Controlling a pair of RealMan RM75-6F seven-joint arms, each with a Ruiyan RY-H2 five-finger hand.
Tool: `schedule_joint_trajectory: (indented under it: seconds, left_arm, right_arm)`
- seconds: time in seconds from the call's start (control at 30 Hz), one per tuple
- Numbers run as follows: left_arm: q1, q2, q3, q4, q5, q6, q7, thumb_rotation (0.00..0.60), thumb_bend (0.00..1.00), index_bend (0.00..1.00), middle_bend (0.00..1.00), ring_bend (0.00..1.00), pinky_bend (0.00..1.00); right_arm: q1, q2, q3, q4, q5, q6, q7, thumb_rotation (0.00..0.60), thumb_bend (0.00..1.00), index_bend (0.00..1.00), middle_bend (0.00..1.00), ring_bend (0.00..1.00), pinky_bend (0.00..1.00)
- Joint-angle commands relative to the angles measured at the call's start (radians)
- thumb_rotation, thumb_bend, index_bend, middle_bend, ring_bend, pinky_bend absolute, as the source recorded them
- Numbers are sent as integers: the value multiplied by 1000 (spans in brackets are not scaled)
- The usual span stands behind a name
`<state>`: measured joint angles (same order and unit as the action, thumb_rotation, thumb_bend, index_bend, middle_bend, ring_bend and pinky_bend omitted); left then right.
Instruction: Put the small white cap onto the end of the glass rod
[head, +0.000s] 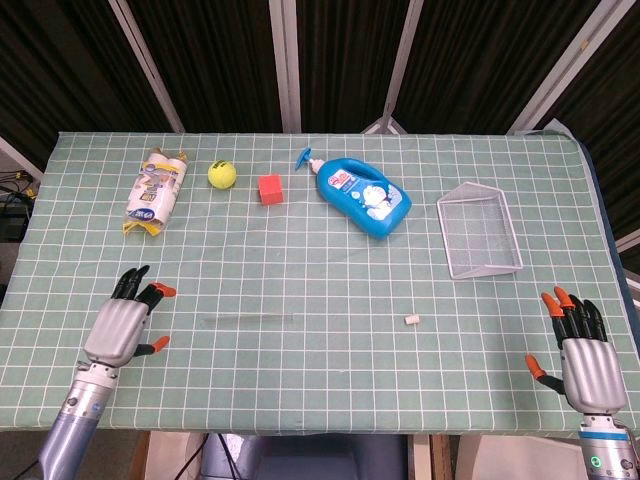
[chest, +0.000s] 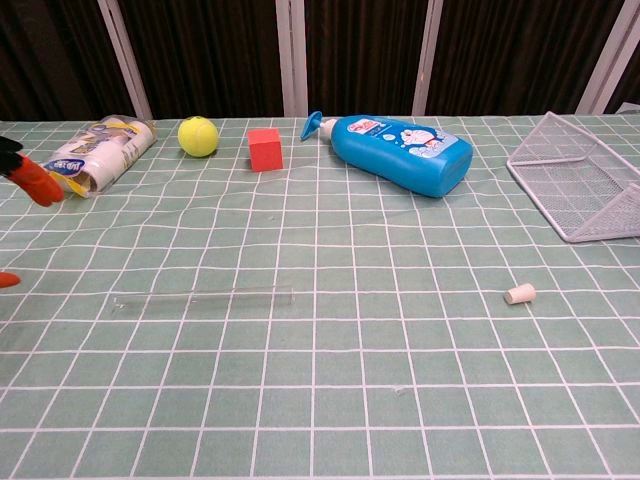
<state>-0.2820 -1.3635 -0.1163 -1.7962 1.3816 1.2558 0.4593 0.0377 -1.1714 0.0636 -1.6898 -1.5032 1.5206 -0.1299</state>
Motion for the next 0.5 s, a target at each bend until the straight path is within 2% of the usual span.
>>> schedule_joint_trajectory:
  seconds: [0.03, 0.27, 0.5]
  left_arm:
    - [-52, -95, -38, 28, -87, -32, 102, 600, 245, 332, 307, 0, 0]
    - [-103, -218, -71, 62, -203, -32, 212, 600, 285, 390, 321, 0, 0]
    - [-145, -309, -85, 103, -287, -26, 299, 600, 293, 407, 355, 4, 0]
  right_arm:
    - [0, 1, 0, -1, 0, -1, 2, 600, 294, 0, 0, 0, 0]
    - [2, 3, -1, -2, 1, -6, 10, 600, 294, 0, 0, 0, 0]
    - [3, 5, -3, -3, 0, -8, 15, 600, 294, 0, 0, 0, 0]
